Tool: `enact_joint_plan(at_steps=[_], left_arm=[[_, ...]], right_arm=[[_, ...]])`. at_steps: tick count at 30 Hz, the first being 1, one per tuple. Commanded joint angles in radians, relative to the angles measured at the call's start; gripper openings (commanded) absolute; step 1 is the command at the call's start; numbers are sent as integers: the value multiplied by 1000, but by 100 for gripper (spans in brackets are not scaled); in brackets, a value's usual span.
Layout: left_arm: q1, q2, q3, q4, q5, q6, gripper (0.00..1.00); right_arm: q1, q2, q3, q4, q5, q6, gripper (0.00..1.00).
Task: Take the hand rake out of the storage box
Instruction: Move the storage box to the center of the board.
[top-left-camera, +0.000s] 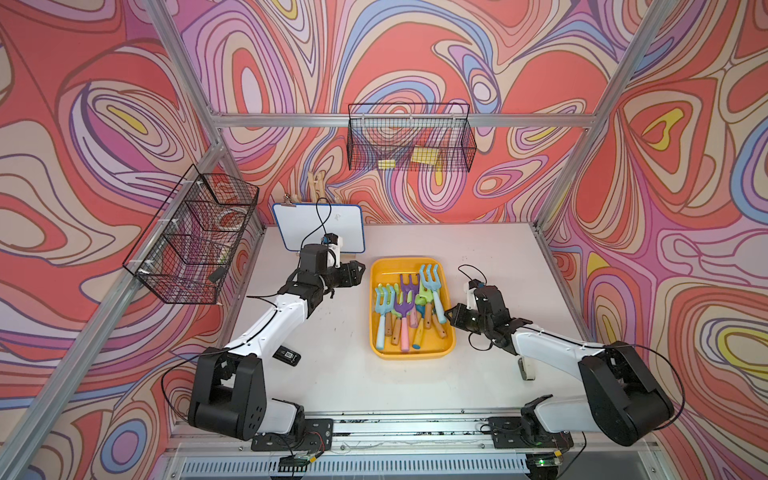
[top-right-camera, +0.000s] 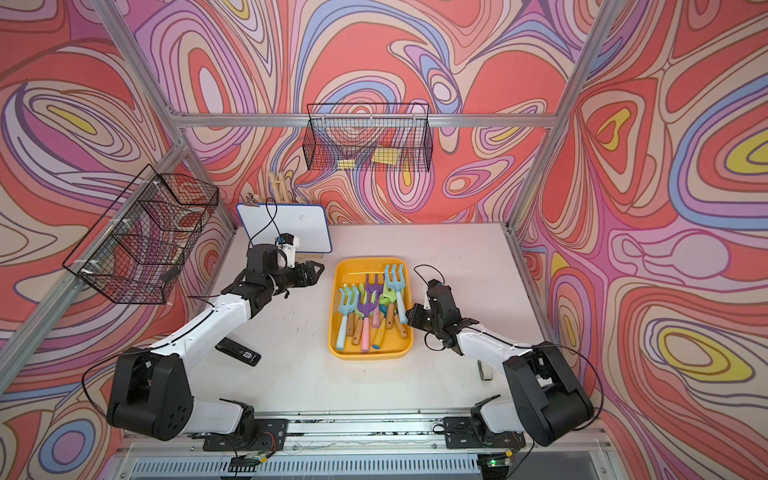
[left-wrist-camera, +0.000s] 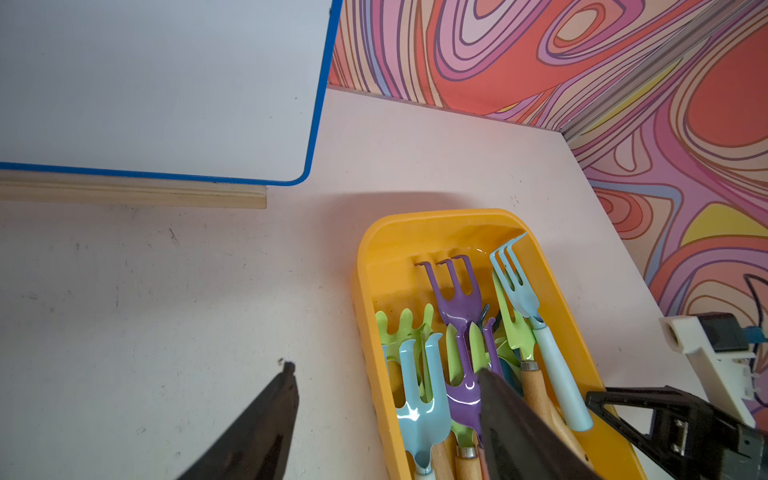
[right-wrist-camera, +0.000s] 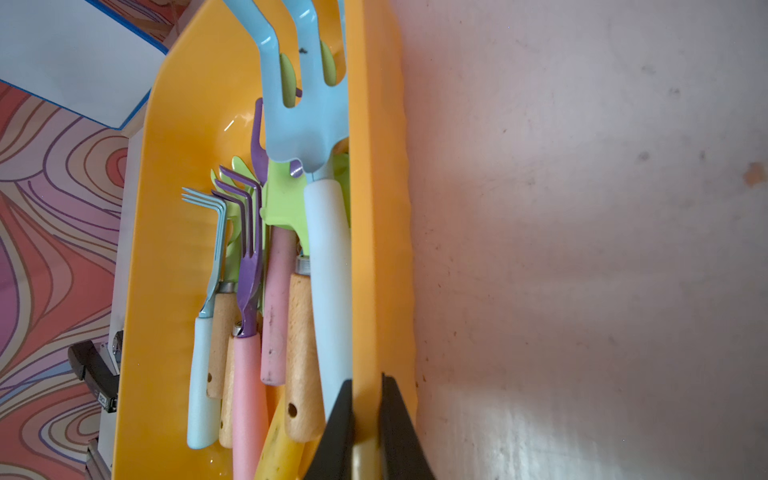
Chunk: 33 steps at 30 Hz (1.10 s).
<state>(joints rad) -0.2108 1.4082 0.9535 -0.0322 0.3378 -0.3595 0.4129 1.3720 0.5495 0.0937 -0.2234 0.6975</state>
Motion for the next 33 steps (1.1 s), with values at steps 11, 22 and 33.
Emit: enact_joint_plan(at_steps=[11,22,33], left_arm=[[1,-5,-1,-34,-10,2,73],[1,-8,-2,-53,-19,0,73],[1,-31,-31,-64,6,-27,74]], right_arm=[[109,-219,-33,-6,148,87,0],[116,-270,-97,18,153,119,2],[116,-295,-73,-67,199,39,21]])
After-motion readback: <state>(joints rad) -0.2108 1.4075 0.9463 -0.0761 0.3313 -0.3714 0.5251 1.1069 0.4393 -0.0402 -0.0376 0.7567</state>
